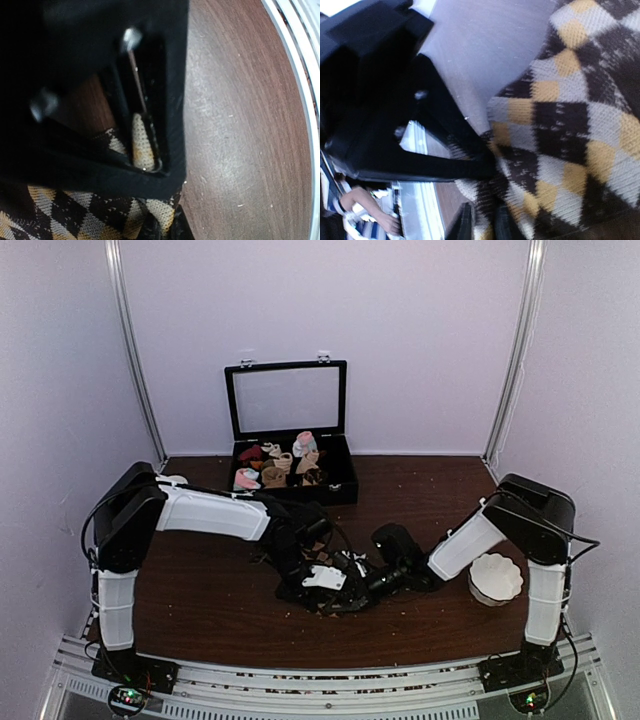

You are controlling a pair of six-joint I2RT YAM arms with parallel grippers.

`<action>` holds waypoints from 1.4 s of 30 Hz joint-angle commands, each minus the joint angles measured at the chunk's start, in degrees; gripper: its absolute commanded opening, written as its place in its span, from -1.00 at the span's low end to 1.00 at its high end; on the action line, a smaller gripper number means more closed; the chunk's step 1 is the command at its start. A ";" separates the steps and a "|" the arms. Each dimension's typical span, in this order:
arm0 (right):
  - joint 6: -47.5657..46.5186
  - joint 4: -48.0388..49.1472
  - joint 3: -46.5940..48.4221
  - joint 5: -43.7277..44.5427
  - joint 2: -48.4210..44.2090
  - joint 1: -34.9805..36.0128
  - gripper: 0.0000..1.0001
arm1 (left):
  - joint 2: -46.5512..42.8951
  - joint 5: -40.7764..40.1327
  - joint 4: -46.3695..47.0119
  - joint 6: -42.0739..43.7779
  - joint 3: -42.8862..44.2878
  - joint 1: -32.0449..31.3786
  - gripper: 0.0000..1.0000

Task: Roll the socks
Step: Roll the sock at the center of the board.

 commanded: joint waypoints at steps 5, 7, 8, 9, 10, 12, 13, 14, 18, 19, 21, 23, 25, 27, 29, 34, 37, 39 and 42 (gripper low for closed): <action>-2.12 -15.20 -6.01 10.77 -0.16 -0.54 -0.31 | 5.30 -0.02 -7.75 -1.25 4.02 0.67 -1.00; -2.37 -15.53 -6.92 11.62 -1.43 -0.52 -0.29 | 5.67 0.63 -8.45 -1.27 4.47 1.22 -1.00; -2.49 -15.98 -7.49 12.39 -2.17 -0.52 -0.27 | 5.87 0.68 -8.70 -1.19 4.50 1.42 -1.00; -2.96 -16.75 -8.20 13.77 -3.20 -0.45 -0.22 | 6.09 0.70 -9.04 -1.14 4.76 1.67 -1.00; -3.46 -17.74 -8.86 15.11 -4.37 -0.46 -0.17 | 6.41 0.77 -9.49 -1.13 5.00 1.94 -1.00; -4.31 -20.08 -10.96 19.30 -8.75 -0.25 -0.12 | 7.09 1.00 -10.50 -1.05 5.82 2.46 -1.00; -4.57 -21.46 -12.21 21.42 -10.96 -0.16 -0.09 | 7.44 1.41 -11.11 -1.12 6.28 2.79 -1.00; -4.84 -22.88 -13.43 23.41 -12.92 -0.15 -0.04 | 7.79 1.95 -11.96 -1.09 6.71 3.20 -1.00; -4.80 -25.77 -17.75 29.26 -20.18 -0.07 1.00 | 10.10 2.44 -15.22 -1.75 9.82 4.49 -1.00; -4.56 -25.77 -18.59 29.98 -21.24 -0.05 1.00 | 10.73 2.57 -15.88 -1.99 10.48 4.67 -1.00; -3.93 -25.24 -20.05 31.42 -23.04 0.04 1.00 | 11.50 2.98 -16.97 -2.11 11.36 4.99 -1.00; -3.38 -24.79 -21.11 33.66 -24.85 0.23 1.00 | 12.07 2.82 -17.84 -2.12 12.07 5.01 -1.00; -2.84 -24.19 -22.06 37.91 -28.04 1.16 1.00 | 12.50 2.90 -18.91 -2.09 12.96 5.01 -1.00; -2.91 -25.90 -22.63 48.37 -34.72 5.39 1.00 | 13.28 3.68 -20.59 -2.08 14.14 5.01 -1.00; -3.93 -26.76 -23.98 63.44 -44.35 12.16 1.00 | 14.49 5.24 -22.92 -2.10 16.08 5.09 -1.00; 2.29 -13.75 -31.29 66.59 -53.77 8.91 1.00 | 18.13 11.02 -29.34 -1.79 20.63 6.07 -1.00; 0.43 -1.84 -33.64 53.59 -51.11 6.43 0.99 | 18.82 14.29 -31.12 -2.19 21.71 6.60 -1.00; -0.88 0.31 -34.30 55.70 -52.98 8.29 0.99 | 19.30 17.55 -32.99 -2.16 22.18 6.93 -1.00; -4.50 -4.71 -33.67 69.73 -57.99 14.32 1.00 | 20.82 20.53 -35.32 -2.40 23.24 7.15 -1.00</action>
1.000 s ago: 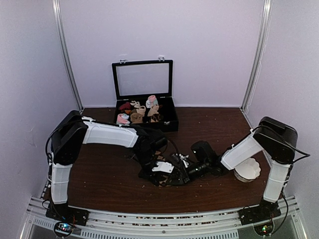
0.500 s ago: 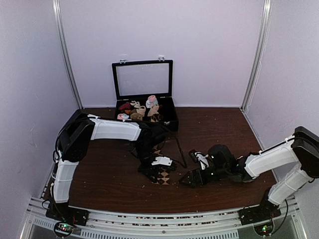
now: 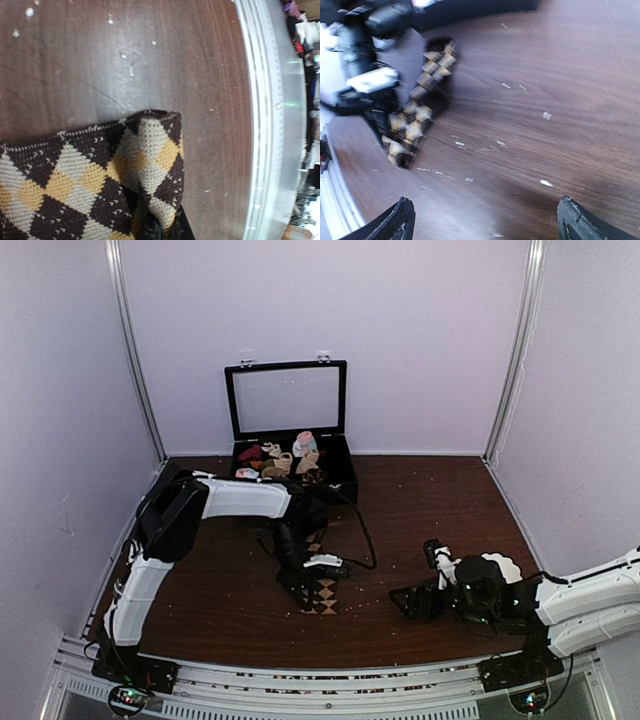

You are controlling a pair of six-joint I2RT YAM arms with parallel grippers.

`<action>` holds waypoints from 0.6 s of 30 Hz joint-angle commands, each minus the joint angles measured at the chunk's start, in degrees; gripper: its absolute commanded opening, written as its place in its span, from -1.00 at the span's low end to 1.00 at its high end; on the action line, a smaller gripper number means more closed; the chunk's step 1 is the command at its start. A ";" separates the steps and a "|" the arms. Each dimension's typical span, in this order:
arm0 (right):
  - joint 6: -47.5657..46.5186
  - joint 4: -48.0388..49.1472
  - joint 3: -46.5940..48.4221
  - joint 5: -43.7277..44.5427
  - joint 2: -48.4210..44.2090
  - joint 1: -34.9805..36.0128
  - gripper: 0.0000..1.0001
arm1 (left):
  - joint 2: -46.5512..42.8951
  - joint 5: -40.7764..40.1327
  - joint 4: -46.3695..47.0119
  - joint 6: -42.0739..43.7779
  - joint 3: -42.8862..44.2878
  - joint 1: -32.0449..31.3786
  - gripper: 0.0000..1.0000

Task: Roll the socks
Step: Roll the sock at the center of the board.

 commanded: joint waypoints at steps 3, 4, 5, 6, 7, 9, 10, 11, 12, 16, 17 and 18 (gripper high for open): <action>2.22 1.52 -1.26 18.37 -7.05 4.53 0.99 | 5.29 4.40 -6.74 -1.33 2.19 0.66 -1.00; 6.87 -0.91 -1.82 20.31 -8.14 3.71 0.99 | 5.76 3.27 -6.78 -2.20 2.89 0.71 -1.00; 8.81 0.12 -3.32 21.06 -9.53 3.31 1.00 | 6.20 2.76 -6.77 -2.75 3.25 0.79 -1.00; 6.11 4.63 -5.37 18.46 -11.24 3.20 0.99 | 6.48 2.52 -6.78 -3.37 3.70 0.97 -1.00; 1.82 12.70 -8.25 15.66 -11.94 4.11 1.00 | 6.81 2.57 -6.97 -3.74 4.09 1.13 -1.00; -7.69 18.38 -8.25 13.05 -10.61 6.70 0.90 | 7.45 2.78 -7.64 -4.05 4.59 1.18 -1.00; -11.65 10.55 -4.75 13.66 -9.21 8.12 0.81 | 7.73 2.42 -7.72 -4.33 4.71 1.20 -1.00; -15.33 6.44 -1.66 14.13 -6.79 9.49 0.74 | 7.92 2.11 -7.74 -4.57 4.87 1.20 -1.00; -20.09 4.41 0.83 13.86 -3.15 10.98 0.69 | 8.20 1.83 -7.73 -4.78 4.97 1.28 -1.00; -34.11 11.13 4.80 8.60 7.60 17.16 0.54 | 8.63 -0.41 -6.95 -7.31 5.89 1.29 -1.00; -36.38 13.72 5.77 7.47 10.39 17.84 0.51 | 8.68 -0.94 -6.68 -7.90 6.10 1.29 -1.00; -38.25 15.09 7.39 6.24 13.13 18.05 0.48 | 8.70 -1.39 -6.56 -8.30 6.25 1.29 -1.00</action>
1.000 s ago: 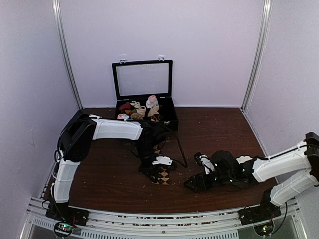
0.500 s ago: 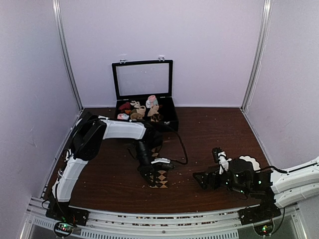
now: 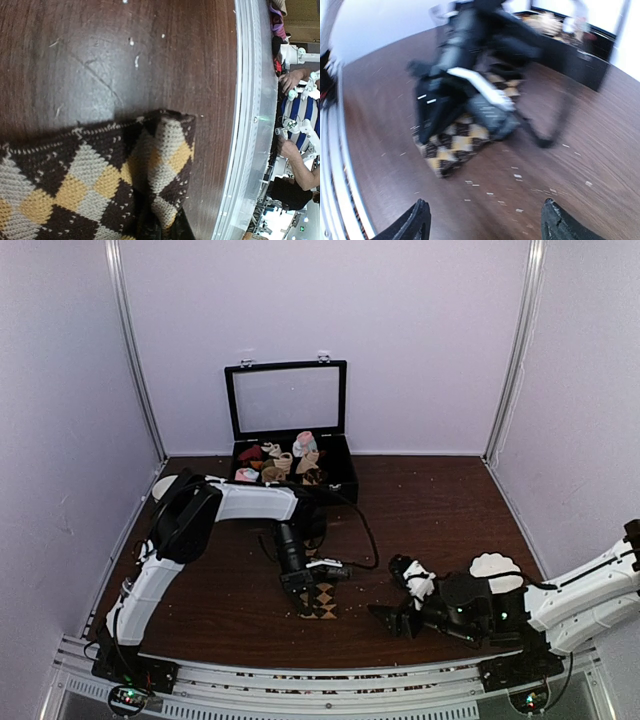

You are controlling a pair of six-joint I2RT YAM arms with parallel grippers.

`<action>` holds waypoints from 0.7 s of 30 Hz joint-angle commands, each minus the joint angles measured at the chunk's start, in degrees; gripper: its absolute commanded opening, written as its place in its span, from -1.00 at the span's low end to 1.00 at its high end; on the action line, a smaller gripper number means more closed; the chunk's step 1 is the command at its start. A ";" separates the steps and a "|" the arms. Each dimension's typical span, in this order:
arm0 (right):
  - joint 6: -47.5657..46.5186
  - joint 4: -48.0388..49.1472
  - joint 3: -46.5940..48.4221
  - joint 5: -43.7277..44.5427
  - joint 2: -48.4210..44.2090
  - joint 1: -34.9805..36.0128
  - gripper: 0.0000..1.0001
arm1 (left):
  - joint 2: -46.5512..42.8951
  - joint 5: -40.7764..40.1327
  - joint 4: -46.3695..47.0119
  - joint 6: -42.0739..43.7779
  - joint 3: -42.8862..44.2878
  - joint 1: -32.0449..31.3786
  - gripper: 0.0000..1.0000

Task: Roll the socks
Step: Roll the sock at the center of the board.

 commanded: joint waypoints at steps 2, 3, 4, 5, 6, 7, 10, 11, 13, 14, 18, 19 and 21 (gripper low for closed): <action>-18.11 6.63 7.01 -8.61 12.74 2.80 0.38 | 2.80 -7.42 2.39 -3.44 0.84 0.37 -1.00; -19.97 6.47 9.01 -10.56 15.55 2.86 0.33 | 2.91 -7.52 2.37 -3.67 0.91 0.37 -1.00; -21.86 6.03 11.01 -12.10 18.16 3.03 0.27 | 3.00 -7.41 2.25 -3.81 1.04 0.37 -1.00; -23.65 5.39 12.99 -12.97 20.34 3.08 0.23 | 3.10 -7.26 2.02 -3.72 1.22 0.37 -1.00; -25.77 5.34 14.48 -13.19 22.56 3.04 0.18 | 3.27 -7.16 1.76 -3.64 1.42 0.37 -1.00; -27.31 5.61 15.59 -13.19 24.35 3.09 0.15 | 3.42 -6.88 1.43 -3.40 1.60 0.37 -1.00; -31.53 6.45 17.96 -13.63 28.86 2.80 0.09 | 4.17 -5.37 0.02 -2.16 2.13 0.52 -1.00; -32.60 6.01 18.85 -14.25 29.78 2.61 0.07 | 4.37 -4.98 -0.20 -2.01 2.32 0.66 -1.00; -33.86 4.89 20.51 -15.54 31.37 2.19 0.02 | 4.60 -4.33 -0.39 -1.76 2.42 0.96 -1.00; -34.26 4.69 21.30 -16.17 32.14 2.03 0.00 | 4.77 -4.07 -0.54 -1.55 2.54 1.11 -1.00; -35.04 4.76 22.78 -17.67 34.83 0.82 -0.06 | 4.98 -3.33 -1.29 -0.71 2.86 1.35 -1.00; -35.23 4.74 23.20 -17.91 35.39 0.47 -0.08 | 4.98 -3.24 -1.32 -0.58 2.81 1.42 -1.00; -35.79 4.26 23.76 -18.13 36.38 -0.17 -0.11 | 5.05 -3.14 -1.41 -0.45 2.83 1.46 -1.00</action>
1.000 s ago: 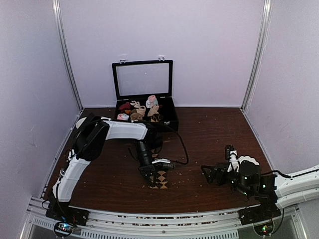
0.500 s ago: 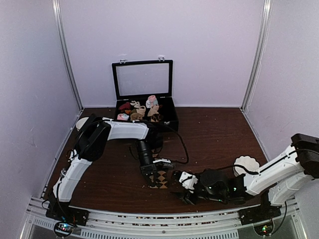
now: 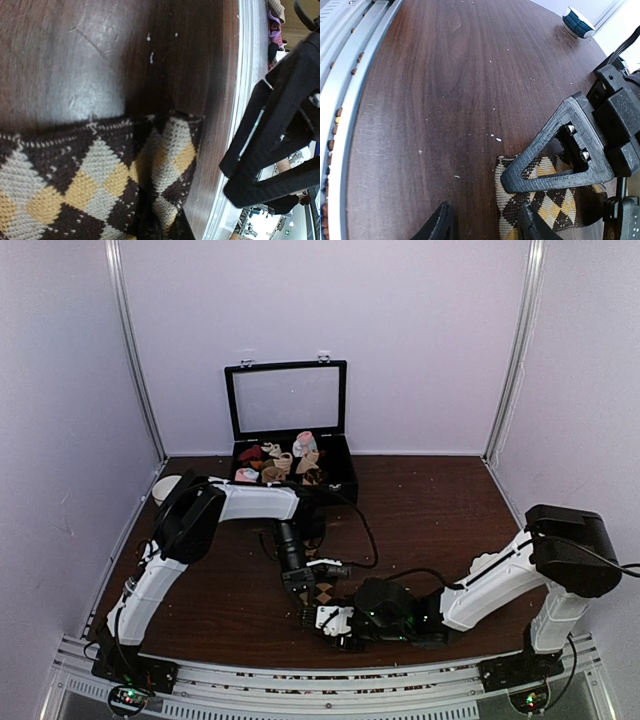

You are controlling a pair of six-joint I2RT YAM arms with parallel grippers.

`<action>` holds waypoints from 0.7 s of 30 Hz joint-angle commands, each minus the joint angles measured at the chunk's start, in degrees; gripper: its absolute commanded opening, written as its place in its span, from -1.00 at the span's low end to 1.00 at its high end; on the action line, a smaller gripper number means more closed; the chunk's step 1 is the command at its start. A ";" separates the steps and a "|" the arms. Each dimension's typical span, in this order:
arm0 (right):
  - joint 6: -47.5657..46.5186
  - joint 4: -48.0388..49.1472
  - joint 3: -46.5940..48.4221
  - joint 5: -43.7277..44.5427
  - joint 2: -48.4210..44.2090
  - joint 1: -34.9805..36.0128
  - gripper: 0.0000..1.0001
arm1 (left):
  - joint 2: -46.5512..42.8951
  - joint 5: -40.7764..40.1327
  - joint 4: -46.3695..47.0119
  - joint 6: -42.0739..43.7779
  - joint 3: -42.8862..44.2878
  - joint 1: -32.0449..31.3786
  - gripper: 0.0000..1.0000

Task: Roll the socks
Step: Roll the sock at the center of the board.

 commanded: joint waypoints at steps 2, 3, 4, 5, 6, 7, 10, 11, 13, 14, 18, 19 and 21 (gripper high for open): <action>-2.92 -0.98 2.13 -1.97 2.68 -1.71 -0.15 | 2.90 -3.96 1.37 1.70 0.28 0.86 -1.00; -3.08 -1.33 2.33 -2.05 3.09 -2.00 -0.17 | 2.97 -3.89 1.20 1.81 0.50 0.86 -1.00; -3.15 -1.64 2.43 -2.18 3.49 -2.25 -0.19 | 3.14 -3.80 0.99 1.91 0.73 0.86 -1.00; -3.14 -1.90 2.39 -2.42 3.71 -2.57 -0.22 | 3.24 -3.78 0.77 2.11 0.94 0.86 -1.00; -3.18 -2.23 2.36 -2.70 4.01 -2.83 -0.25 | 3.34 -3.78 0.55 2.23 1.19 0.85 -1.00; -3.08 -2.53 2.34 -2.72 4.24 -3.08 -0.27 | 3.48 -3.65 0.29 2.40 1.38 0.83 -1.00; -2.60 -3.34 2.28 -3.48 5.08 -3.86 -0.30 | 3.62 -3.69 -0.26 2.94 1.59 0.93 -1.00; -2.13 -3.61 2.24 -3.62 5.39 -4.16 -0.31 | 3.63 -3.69 -0.50 3.24 1.63 0.90 -1.00; -1.79 -3.91 2.33 -4.10 5.96 -4.53 -0.32 | 3.63 -3.79 -1.03 3.74 1.86 0.92 -1.00; -1.82 -4.40 2.35 -4.47 6.25 -4.71 -0.33 | 3.67 -3.93 -1.29 3.97 2.00 0.90 -1.00; -1.04 -8.36 3.54 -5.90 7.57 -5.42 -0.44 | 3.67 -3.84 -2.61 5.39 2.44 0.93 -0.83; -0.45 -9.33 3.87 -6.71 7.94 -5.77 -0.49 | 3.40 -3.79 -2.76 5.77 2.46 1.02 -0.69; 0.83 -11.71 4.48 -9.21 8.32 -6.63 -0.64 | 1.85 -3.69 -2.18 6.42 1.49 1.24 -0.35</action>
